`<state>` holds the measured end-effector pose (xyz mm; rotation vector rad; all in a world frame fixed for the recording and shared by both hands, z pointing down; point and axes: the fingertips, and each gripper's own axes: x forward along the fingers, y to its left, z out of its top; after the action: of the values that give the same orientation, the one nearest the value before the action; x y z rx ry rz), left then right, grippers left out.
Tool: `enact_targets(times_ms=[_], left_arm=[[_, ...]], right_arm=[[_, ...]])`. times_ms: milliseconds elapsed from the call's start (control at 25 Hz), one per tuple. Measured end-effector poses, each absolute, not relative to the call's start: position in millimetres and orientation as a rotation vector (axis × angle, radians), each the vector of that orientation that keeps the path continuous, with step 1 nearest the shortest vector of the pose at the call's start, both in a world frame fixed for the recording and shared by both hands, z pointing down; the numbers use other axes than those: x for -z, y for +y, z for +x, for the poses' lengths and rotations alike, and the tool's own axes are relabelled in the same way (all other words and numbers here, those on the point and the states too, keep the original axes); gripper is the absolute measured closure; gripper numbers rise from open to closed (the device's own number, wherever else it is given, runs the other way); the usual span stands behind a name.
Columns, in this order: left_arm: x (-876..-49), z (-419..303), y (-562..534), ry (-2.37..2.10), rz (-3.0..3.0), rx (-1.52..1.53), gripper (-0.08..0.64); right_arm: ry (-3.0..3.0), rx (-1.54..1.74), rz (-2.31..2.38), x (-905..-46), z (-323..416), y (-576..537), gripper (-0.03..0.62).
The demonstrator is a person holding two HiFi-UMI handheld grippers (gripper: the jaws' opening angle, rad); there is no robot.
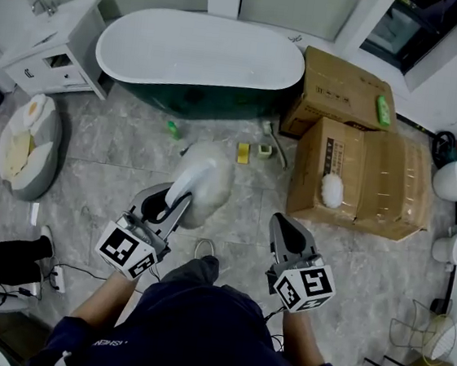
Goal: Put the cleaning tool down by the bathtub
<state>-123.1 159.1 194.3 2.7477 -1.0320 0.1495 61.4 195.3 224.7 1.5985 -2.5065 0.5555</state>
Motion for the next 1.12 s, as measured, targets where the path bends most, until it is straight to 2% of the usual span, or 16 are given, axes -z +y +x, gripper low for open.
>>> enact_targets(times_ms=[1120], left_arm=[[-206.3,-95.9,4.5,-1.073,2.721,-0.181,0.451]], right_arm=[[-2.499,-0.588,1.608,-240.4,106.6,34.1,0.588]])
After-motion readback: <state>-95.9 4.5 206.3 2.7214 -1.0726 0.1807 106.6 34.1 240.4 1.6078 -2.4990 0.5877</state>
